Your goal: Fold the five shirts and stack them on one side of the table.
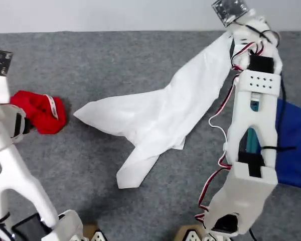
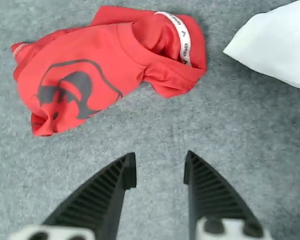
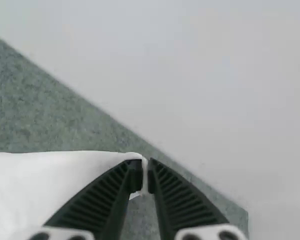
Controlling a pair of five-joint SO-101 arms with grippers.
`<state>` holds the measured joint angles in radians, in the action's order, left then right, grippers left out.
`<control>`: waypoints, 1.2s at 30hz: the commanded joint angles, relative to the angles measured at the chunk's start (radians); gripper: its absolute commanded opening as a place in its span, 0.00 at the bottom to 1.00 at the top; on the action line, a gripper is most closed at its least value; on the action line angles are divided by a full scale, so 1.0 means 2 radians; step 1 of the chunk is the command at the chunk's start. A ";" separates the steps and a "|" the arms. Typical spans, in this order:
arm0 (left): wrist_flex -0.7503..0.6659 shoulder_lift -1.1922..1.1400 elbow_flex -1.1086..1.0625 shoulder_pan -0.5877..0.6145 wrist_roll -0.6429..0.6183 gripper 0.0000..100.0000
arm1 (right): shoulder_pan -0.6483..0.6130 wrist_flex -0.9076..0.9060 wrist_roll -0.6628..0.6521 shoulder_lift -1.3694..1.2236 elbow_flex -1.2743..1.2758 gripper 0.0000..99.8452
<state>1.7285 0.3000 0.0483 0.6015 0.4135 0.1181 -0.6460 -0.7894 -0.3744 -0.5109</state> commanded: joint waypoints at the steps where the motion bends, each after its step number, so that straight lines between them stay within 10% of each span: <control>1: 0.008 0.018 0.014 0.012 0.018 0.16 | 0.000 -0.038 -0.005 0.012 -0.005 0.15; 21: -0.023 0.016 -0.015 0.131 0.023 0.16 | -0.096 -0.497 -0.005 0.167 -0.005 0.19; 36: -0.115 0.014 -0.102 0.229 0.027 0.16 | -0.380 -0.576 0.045 0.171 0.148 0.25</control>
<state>1.5520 0.3046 -0.1327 1.0188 0.4565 -0.5140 -1.7538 -0.7603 -0.0844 -0.2839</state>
